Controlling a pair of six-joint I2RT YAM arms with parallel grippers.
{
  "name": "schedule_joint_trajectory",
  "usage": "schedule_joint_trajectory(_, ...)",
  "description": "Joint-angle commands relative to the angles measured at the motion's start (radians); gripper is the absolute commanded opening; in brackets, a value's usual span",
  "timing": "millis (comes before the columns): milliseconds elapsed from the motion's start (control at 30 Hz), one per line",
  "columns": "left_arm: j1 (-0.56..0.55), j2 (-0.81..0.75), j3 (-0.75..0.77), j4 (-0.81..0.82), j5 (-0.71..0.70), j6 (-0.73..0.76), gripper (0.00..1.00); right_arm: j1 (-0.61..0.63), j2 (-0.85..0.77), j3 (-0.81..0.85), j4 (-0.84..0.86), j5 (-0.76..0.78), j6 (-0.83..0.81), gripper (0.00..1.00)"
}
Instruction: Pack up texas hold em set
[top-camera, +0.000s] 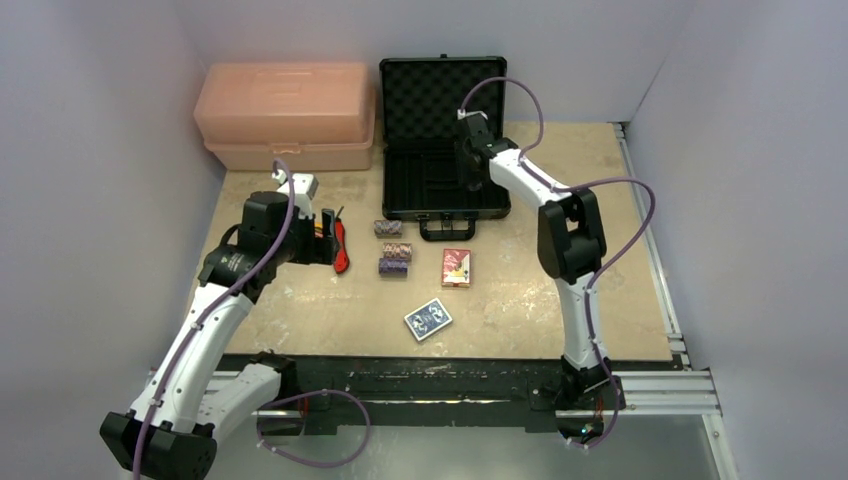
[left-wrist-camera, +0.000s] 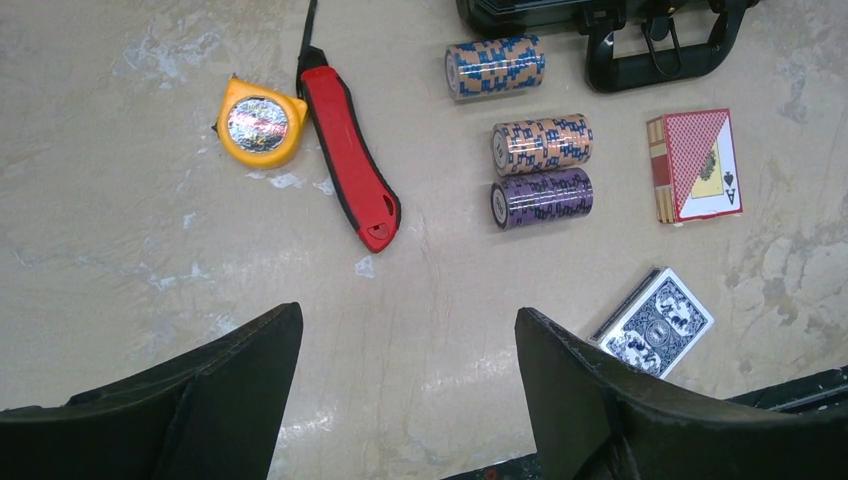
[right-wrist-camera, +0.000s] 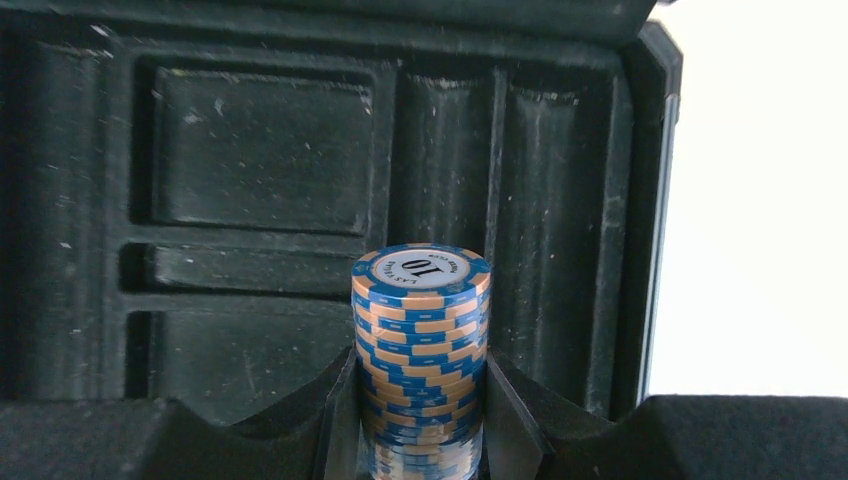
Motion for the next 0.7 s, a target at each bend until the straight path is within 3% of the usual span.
schedule_joint_trajectory(0,-0.005,0.003,0.03,0.014,-0.015,0.001,0.77,-0.008,0.001,-0.006,0.052,0.034,0.025,0.0)
schedule_joint_trajectory(667,-0.005,0.015,0.032,0.01,-0.02,0.002,0.77,-0.011,-0.007,-0.162,-0.004,0.013,0.09,0.0)
